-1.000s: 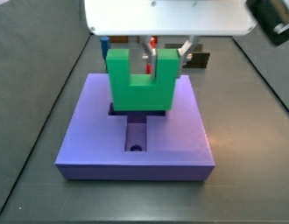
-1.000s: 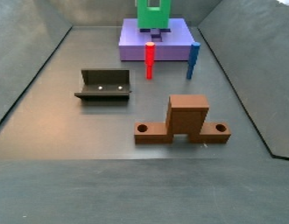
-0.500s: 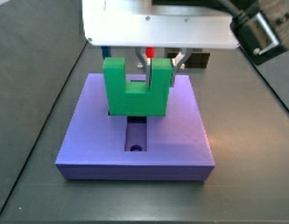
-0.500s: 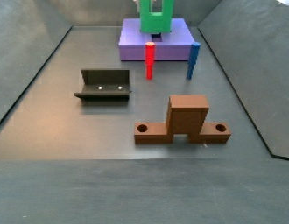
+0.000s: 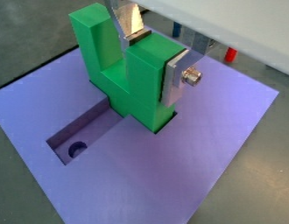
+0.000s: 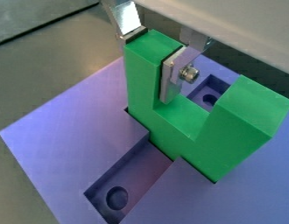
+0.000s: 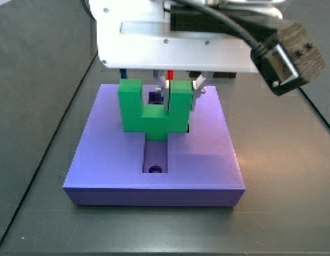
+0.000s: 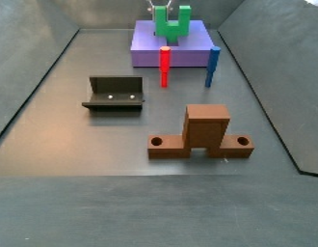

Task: Pick up the green object. Move up. Move to above the board. Insert the green object.
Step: Insert the green object.

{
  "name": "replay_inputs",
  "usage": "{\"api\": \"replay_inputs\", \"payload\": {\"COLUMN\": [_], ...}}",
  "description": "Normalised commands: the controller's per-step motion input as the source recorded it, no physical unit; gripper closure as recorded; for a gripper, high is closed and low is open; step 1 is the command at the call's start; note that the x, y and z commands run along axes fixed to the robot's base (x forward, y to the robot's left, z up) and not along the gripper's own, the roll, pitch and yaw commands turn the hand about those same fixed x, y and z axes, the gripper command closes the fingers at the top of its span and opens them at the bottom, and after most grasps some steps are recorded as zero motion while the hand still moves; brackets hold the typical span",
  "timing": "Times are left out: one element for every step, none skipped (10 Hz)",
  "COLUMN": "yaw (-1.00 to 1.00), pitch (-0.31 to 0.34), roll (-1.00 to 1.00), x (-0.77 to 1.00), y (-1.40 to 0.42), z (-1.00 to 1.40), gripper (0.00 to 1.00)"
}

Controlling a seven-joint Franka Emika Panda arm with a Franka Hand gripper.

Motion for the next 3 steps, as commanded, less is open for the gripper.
{"api": "replay_inputs", "payload": {"yaw": [-0.01,-0.03,0.00], "pitch": [0.017,0.021,0.000], "roll": [0.04,0.04,0.00], "x": [0.00,0.00,0.00], "y": [0.00,0.00,0.00], "z": [-0.18,-0.11,0.00], "gripper": [1.00,1.00,1.00]}}
